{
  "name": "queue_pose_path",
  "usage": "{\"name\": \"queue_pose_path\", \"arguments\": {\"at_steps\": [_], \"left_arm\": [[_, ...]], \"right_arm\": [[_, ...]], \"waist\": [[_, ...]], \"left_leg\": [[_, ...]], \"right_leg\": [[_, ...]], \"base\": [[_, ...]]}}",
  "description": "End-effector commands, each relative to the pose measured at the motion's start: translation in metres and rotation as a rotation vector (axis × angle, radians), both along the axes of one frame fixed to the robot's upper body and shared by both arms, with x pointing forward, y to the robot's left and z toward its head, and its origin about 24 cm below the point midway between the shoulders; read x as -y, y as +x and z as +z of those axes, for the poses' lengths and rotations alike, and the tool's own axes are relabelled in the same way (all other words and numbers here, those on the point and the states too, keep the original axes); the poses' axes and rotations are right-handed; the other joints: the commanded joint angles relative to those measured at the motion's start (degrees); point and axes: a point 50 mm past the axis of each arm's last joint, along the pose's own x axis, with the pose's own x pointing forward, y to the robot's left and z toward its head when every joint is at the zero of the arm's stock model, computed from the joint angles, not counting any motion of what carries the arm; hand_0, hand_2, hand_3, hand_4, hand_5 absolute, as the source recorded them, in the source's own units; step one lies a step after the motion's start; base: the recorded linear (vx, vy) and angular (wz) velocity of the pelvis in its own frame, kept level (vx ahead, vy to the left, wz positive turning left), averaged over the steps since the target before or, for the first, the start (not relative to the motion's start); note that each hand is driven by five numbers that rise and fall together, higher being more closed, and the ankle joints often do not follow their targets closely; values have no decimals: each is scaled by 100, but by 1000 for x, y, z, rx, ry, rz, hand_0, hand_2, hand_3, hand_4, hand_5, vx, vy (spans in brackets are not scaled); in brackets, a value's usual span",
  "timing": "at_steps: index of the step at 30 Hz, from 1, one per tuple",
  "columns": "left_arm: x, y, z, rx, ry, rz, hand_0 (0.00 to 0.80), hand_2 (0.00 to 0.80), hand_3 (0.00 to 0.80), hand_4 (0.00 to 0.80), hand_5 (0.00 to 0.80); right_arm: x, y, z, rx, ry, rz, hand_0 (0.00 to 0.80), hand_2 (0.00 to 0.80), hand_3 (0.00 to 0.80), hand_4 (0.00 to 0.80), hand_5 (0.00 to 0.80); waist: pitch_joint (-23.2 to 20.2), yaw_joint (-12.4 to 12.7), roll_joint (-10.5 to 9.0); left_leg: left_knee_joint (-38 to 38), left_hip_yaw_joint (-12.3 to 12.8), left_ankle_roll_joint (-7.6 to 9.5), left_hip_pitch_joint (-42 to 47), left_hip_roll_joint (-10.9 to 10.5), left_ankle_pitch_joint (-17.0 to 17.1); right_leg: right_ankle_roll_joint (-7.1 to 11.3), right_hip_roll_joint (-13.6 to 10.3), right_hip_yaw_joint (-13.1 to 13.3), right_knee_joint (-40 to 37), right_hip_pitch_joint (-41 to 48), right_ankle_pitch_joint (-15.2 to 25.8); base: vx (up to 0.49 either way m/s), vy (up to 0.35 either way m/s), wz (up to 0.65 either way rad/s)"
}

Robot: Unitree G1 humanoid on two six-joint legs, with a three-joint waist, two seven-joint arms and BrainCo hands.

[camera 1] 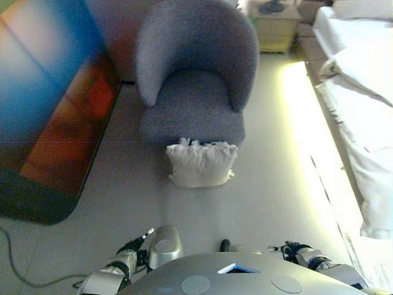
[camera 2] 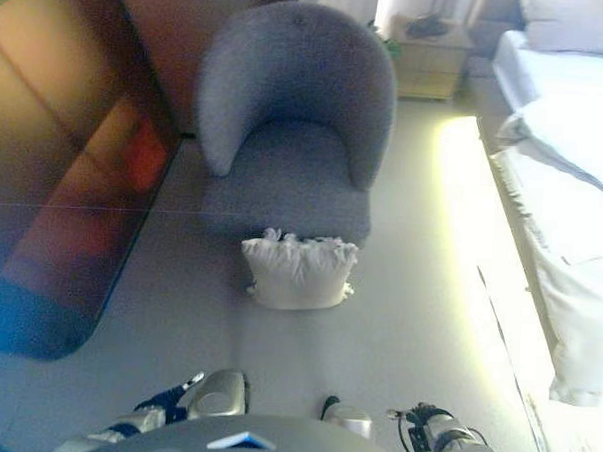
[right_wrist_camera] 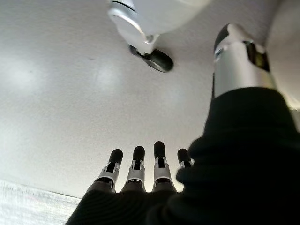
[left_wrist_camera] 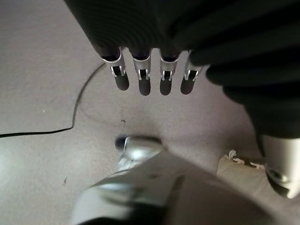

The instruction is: Pick up the cushion and take it to the sofa

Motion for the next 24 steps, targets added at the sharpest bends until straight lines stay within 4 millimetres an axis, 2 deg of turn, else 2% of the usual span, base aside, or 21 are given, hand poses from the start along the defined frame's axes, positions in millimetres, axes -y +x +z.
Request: {"name": "queue_pose_path", "arguments": {"at_steps": [1, 2, 4, 7, 10, 11, 12, 13, 14, 16, 17, 19, 20, 21, 22, 24], "left_arm": [[5, 1, -1, -11, -19, 22, 0, 0, 0, 0, 0], [4, -2, -1, -20, -20, 33, 0, 0, 0, 0, 0], [5, -7, -2, -37, -26, 47, 0, 0, 0, 0, 0], [7, -11, -4, -37, -34, 34, 0, 0, 0, 0, 0], [9, -8, -3, -15, -33, 7, 0, 0, 0, 0, 0], [7, -5, -3, -10, -24, -8, 0, 0, 0, 0, 0], [5, -2, -2, -7, -15, -25, 0, 0, 0, 0, 0], [2, 3, 0, 10, -7, -56, 0, 0, 0, 0, 0], [-1, 8, 2, 28, 2, -62, 0, 0, 0, 0, 0], [-5, 15, 4, 41, 18, -56, 0, 0, 0, 0, 0], [-9, 22, 7, 44, 33, -57, 0, 0, 0, 0, 0], [-14, 32, 10, 55, 48, -61, 0, 0, 0, 0, 0], [-16, 42, 13, 70, 58, -61, 0, 0, 0, 0, 0], [-16, 49, 16, 87, 67, -54, 0, 0, 0, 0, 0], [-17, 59, 19, 111, 74, -42, 0, 0, 0, 0, 0], [-17, 64, 21, 124, 74, -45, 0, 0, 0, 0, 0]], "right_arm": [[4, 10, 3, 11, 3, 11, 0, 0, 0, 0, 0], [2, 10, 2, 16, 12, 20, 0, 0, 0, 0, 0], [-3, 13, 1, 31, 22, 23, 0, 0, 0, 0, 0], [-8, 16, 1, 35, 10, -4, 0, 0, 0, 0, 0], [-7, 15, 1, 25, -33, -72, 0, 0, 0, 0, 0], [-7, 12, 0, 26, -38, -101, 0, 0, 0, 0, 0], [-7, 9, 0, 23, -33, -120, 0, 0, 0, 0, 0], [-9, 9, -1, 23, 0, -105, 0, 0, 0, 0, 0], [-12, 14, -1, 44, 0, -48, 0, 0, 0, 0, 0], [-13, 25, 1, 96, -39, 28, 0, 0, 0, 0, 0], [-15, 33, 3, 131, -28, 45, 0, 0, 0, 0, 0], [-18, 41, 4, 152, 4, 25, 0, 0, 0, 0, 0], [-21, 47, 5, 168, 14, 29, 0, 0, 0, 0, 0], [-23, 53, 6, 186, 25, 36, 0, 0, 0, 0, 0], [-28, 59, 7, 210, 46, 49, 0, 0, 0, 0, 0], [-32, 61, 7, 208, 79, 57, 0, 0, 0, 0, 0]], "waist": [[231, 243, 326], [232, 282, 361], [194, 350, 383], [92, 372, 396], [-17, 301, 316], [-49, 273, 266], [-97, 265, 213], [-145, 259, 114], [-184, 215, 84], [-174, 173, 127], [-100, 161, 134], [9, 143, 153], [86, 129, 162], [149, 108, 170], [225, 68, 148], [300, -7, 122]], "left_leg": [[-582, -94, 102, -84, 186, 184], [-874, -126, 51, -86, 241, 397], [-1171, -177, 4, -35, 320, 567], [-1182, -204, 18, 28, 461, 527], [-776, -72, 282, 44, 443, -121], [-434, -11, 406, -22, 369, -335], [-222, 24, 460, -83, 298, -437], [-54, 140, 616, -73, 178, -609], [-208, 205, 729, 142, 105, -693], [-428, 321, 782, 491, 91, -746], [-500, 359, 742, 691, 109, -808], [-496, 372, 668, 791, 185, -828], [-459, 386, 626, 818, 216, -858], [-454, 418, 595, 826, 252, -876], [-442, 498, 595, 710, 298, -835], [-390, 450, 596, 640, 335, -895]], "right_leg": [[141, 292, 222, 446, 222, -585], [112, 352, 228, 437, 349, -659], [80, 378, 271, 417, 588, -820], [50, 331, 390, 553, 801, -1143], [180, 48, 456, 986, 864, -1402], [251, -53, 445, 1209, 920, -1474], [328, -114, 420, 1290, 987, -1428], [507, -272, 334, 1729, 941, -1155], [631, -441, 274, 2335, 589, -694], [685, -677, 96, 2983, 28, -293], [669, -738, -109, 2850, -187, -472], [560, -613, -294, 2354, -367, -740], [548, -624, -325, 1908, -563, -666], [587, -690, -292, 1657, -762, -474], [661, -778, -181, 1205, -1057, -10], [716, -851, 154, 1138, -1276, 242]], "base": [[415, 69, 53], [431, 88, 29], [454, 131, 1], [466, 219, -33], [460, 320, -49], [387, 254, -21], [445, 268, -8], [460, 285, -3], [461, 304, -14], [340, 219, -25], [275, 102, -33], [168, -20, -34], [26, -99, -17], [-94, -168, -11], [-106, -170, -7], [-27, -171, 2]]}}
